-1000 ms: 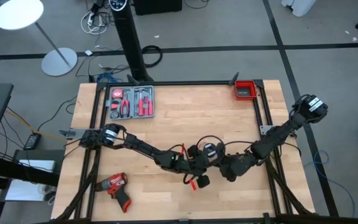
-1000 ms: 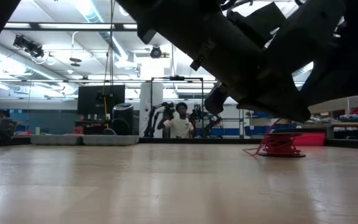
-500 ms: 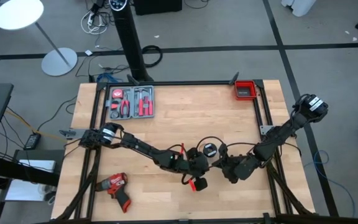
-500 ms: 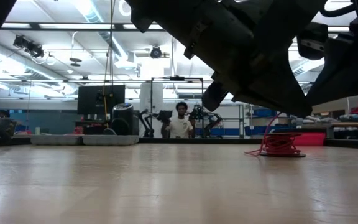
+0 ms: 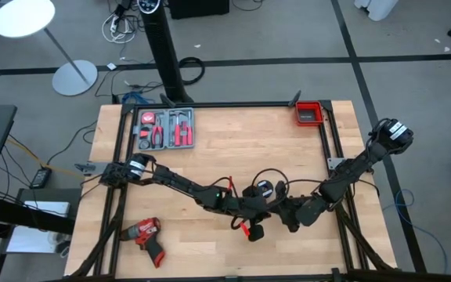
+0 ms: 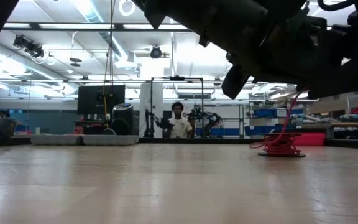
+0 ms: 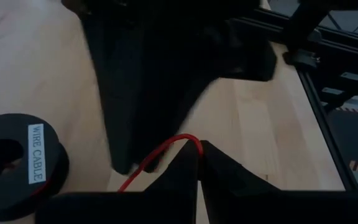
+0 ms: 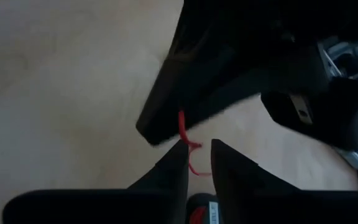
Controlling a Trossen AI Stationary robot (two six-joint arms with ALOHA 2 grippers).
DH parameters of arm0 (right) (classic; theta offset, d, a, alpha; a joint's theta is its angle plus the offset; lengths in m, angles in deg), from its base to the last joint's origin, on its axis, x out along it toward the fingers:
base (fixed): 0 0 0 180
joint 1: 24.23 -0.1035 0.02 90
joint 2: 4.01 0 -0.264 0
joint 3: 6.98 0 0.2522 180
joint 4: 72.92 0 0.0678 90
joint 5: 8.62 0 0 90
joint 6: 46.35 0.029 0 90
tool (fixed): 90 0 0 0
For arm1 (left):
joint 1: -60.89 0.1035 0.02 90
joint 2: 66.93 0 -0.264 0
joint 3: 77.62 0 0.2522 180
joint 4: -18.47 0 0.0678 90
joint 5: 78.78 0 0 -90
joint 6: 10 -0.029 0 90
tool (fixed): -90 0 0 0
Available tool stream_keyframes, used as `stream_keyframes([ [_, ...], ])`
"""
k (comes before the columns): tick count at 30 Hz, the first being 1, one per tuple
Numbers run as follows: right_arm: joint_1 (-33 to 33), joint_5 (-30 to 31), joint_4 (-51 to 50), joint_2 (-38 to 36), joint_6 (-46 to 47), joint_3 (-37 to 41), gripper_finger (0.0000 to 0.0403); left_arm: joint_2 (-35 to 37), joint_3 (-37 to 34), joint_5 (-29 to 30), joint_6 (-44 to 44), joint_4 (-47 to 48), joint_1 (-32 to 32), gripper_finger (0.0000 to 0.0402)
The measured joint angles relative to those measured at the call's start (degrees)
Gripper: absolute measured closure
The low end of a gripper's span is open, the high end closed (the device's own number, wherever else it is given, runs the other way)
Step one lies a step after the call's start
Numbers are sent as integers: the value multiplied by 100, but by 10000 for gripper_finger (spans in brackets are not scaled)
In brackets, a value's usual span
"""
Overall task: Coil cords
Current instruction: Coil the red wire onto the spool
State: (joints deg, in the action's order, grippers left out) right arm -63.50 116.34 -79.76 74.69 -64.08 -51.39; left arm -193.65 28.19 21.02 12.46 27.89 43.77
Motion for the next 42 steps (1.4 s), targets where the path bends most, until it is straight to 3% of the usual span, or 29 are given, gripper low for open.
stream_keyframes([
  [8, -117, -112, 273, 2, -7, 2, 333, 0, 4, -9, -114, -9, 24, 386],
  [13, -115, -261, 437, 7, 129, 7, 386, 2, 9, 25, -127, -13, 14, 386],
  [16, -115, -302, 448, 7, 290, 7, 397, 2, 9, 38, -128, -14, 13, 386],
  [35, -468, 240, 184, -4, 566, 0, 402, 4, 20, -173, 136, 549, 63, 386],
  [38, -491, 291, 193, -14, 566, 0, 402, 4, 15, -205, 62, 581, 63, 371],
  [42, -491, 289, 180, -15, 566, 0, 403, 55, 7, -43, 70, 799, 59, 318],
])
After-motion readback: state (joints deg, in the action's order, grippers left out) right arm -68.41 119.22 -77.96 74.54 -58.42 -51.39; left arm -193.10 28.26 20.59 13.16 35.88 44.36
